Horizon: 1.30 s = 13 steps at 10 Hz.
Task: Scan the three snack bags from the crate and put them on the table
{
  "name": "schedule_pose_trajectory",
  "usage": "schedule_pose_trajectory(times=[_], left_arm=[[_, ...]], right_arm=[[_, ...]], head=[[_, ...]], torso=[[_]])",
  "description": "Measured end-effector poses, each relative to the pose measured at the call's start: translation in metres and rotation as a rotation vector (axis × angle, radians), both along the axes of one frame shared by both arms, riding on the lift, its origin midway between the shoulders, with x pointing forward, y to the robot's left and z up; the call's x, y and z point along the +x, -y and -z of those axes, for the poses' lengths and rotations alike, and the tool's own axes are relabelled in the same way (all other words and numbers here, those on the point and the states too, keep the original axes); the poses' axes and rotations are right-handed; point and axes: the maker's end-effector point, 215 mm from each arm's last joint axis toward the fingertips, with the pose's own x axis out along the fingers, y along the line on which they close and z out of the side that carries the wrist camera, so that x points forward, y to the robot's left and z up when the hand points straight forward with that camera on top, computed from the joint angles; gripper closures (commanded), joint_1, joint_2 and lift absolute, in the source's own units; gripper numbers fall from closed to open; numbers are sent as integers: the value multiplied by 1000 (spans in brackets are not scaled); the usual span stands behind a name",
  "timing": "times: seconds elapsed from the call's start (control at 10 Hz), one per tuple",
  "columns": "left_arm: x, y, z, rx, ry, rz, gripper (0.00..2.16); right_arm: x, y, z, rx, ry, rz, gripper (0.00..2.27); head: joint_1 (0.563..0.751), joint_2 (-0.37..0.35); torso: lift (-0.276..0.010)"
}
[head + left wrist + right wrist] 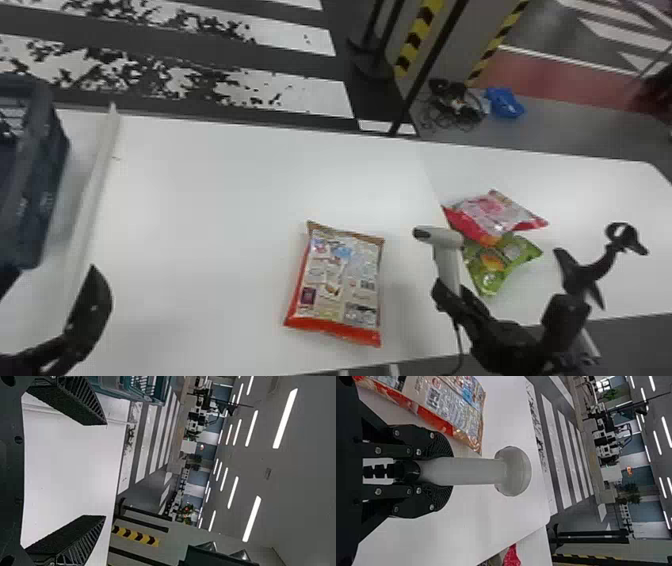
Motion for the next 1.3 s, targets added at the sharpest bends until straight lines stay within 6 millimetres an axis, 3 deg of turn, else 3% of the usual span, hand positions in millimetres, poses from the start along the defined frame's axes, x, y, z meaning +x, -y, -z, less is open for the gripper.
schedule_pose_trajectory(times=[0.2, 0.5, 0.6, 0.7, 0.8, 1.0, 1.2, 1.3], left_arm=[[2, -3, 4, 2, -12, 3, 19], [4, -3, 7, 3, -20, 5, 19], [5, -2, 8, 2, -23, 7, 19], [6, -2, 9, 2, -25, 7, 19], [8, -2, 11, 3, -32, 9, 19], [10, -2, 12, 4, -34, 10, 19], [12, -2, 13, 5, -37, 9, 19], [13, -2, 13, 4, -37, 9, 19]], right_arm=[[18, 20, 21, -17, -49, 26, 2132], [45, 31, 58, -73, -137, 16, 2115], [49, 31, 63, -79, -154, 12, 1828], [51, 29, 65, -76, -158, 9, 414], [53, 27, 63, -74, -151, 9, -1], [56, 27, 45, -99, -121, 19, 56], [56, 17, -5, -87, -62, 0, 60], [47, -4, -22, -20, -96, -61, 60]], head=[[695, -350], [695, -350], [695, -350], [695, -350], [695, -350], [695, -350], [695, -350], [695, -341]], torso=[[-94], [-94], [-94], [-94], [-94], [-94], [-94], [-94]])
